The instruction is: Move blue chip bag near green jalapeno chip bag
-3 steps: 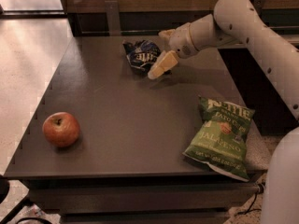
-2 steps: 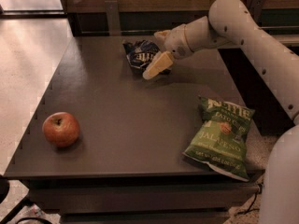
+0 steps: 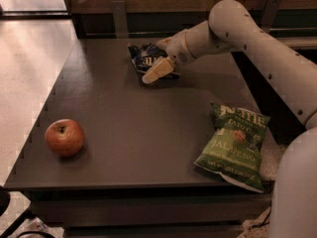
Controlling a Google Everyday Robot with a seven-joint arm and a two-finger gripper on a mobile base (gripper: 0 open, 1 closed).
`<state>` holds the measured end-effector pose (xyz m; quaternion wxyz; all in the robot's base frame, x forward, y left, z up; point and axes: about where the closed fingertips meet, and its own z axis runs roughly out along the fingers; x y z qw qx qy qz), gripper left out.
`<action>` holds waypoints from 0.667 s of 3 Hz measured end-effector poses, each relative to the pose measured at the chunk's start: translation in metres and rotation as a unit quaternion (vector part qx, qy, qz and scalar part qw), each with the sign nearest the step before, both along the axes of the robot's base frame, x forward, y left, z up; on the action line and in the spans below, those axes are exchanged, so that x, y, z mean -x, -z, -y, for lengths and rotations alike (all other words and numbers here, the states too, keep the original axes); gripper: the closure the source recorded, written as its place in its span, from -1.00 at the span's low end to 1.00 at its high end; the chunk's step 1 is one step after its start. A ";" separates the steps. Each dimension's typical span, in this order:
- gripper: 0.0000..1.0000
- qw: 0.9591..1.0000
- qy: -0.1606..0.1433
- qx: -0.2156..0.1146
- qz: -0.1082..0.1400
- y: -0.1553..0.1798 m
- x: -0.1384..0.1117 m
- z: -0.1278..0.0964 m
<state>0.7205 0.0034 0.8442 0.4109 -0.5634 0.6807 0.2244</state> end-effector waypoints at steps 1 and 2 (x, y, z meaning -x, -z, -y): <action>-0.21 1.000 -0.002 0.000 -0.002 0.002 0.000 -0.003; 0.28 1.000 -0.004 0.000 -0.003 0.003 0.001 -0.006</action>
Offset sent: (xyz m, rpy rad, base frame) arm -0.0003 0.0023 -0.0014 0.0006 0.0033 0.0030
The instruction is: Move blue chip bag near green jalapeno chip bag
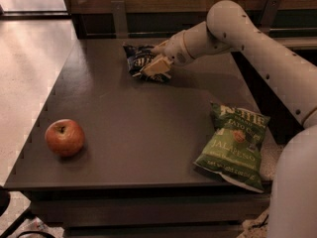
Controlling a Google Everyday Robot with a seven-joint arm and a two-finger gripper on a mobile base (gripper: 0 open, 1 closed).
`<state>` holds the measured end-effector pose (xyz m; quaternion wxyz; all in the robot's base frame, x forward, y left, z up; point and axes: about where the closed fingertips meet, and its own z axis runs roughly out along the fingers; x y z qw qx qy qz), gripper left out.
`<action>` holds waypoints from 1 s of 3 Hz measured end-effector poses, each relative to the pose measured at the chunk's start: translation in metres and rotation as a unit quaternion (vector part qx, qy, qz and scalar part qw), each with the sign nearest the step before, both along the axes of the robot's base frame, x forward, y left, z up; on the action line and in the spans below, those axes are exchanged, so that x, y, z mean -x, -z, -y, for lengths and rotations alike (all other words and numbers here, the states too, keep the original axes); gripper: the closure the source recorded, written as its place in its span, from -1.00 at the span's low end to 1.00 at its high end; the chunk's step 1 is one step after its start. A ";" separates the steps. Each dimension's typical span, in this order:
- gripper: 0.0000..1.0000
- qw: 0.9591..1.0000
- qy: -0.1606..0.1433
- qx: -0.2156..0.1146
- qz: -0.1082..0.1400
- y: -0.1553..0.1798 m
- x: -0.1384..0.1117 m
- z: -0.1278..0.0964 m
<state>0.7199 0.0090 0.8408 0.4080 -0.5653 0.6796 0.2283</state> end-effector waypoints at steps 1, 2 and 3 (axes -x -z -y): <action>0.72 1.000 -0.002 0.000 -0.001 0.002 0.000 -0.003; 1.00 1.000 -0.003 0.000 -0.002 0.002 0.000 -0.004; 1.00 1.000 -0.003 0.000 -0.002 0.001 0.000 -0.004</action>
Offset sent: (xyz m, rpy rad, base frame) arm -0.0003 0.0023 -0.0014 0.0002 0.0023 0.0035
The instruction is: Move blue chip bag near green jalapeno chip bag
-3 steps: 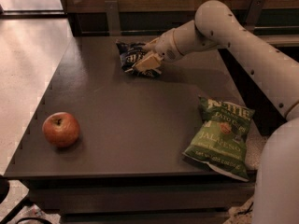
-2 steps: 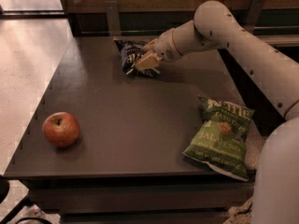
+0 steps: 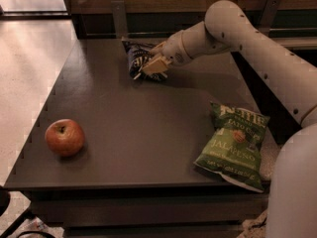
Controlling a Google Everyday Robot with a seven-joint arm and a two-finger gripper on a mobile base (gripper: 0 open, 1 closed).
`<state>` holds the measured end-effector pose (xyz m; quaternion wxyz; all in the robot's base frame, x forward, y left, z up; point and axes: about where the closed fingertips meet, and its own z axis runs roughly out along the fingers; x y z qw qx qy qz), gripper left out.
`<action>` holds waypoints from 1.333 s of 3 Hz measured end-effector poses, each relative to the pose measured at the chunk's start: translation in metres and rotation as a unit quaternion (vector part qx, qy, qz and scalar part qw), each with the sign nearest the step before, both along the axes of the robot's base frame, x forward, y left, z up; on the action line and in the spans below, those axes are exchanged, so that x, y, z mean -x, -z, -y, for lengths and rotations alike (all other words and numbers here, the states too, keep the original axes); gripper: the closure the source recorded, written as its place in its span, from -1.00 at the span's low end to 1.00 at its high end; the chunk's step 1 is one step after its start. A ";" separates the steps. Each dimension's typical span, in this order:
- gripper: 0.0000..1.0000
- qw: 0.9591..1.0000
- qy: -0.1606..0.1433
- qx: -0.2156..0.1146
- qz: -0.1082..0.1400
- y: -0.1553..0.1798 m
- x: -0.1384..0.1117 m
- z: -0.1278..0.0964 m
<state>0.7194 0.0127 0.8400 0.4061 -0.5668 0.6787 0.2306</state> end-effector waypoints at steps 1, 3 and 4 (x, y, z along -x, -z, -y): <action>1.00 1.000 0.000 0.000 0.000 -0.001 0.000 0.000; 1.00 1.000 0.000 0.000 0.000 -0.001 0.000 0.000; 1.00 1.000 0.000 0.000 0.000 -0.001 0.000 0.000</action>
Offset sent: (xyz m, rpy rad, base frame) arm -0.0962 -0.0019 0.1171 -0.1269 -0.1356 -0.0261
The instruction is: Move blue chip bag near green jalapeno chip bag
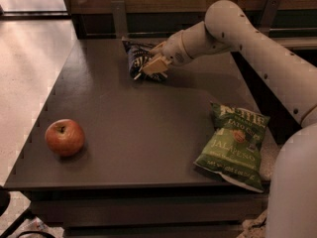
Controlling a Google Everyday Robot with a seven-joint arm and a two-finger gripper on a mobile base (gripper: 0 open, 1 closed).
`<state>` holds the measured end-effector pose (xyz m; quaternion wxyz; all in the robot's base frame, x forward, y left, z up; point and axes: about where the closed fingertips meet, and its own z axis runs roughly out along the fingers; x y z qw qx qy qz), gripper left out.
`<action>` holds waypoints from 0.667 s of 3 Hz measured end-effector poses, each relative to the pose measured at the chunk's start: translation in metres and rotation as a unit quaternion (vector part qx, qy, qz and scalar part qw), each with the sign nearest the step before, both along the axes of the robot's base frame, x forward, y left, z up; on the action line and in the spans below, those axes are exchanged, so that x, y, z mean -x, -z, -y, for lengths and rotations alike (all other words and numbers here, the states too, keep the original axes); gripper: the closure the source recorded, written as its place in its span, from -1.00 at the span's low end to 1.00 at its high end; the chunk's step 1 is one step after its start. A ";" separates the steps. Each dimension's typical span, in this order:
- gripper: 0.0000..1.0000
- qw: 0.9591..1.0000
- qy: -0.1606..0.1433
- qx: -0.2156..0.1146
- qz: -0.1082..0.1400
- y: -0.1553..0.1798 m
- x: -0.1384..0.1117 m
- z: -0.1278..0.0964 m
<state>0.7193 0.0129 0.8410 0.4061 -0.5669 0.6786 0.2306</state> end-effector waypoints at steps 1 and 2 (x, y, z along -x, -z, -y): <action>1.00 1.000 0.000 0.000 0.000 0.000 0.000 0.000; 1.00 1.000 0.007 0.022 0.012 -0.030 0.004 0.009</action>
Offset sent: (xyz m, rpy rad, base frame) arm -0.0091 -0.0307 0.0864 -0.1209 -0.0731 -0.0455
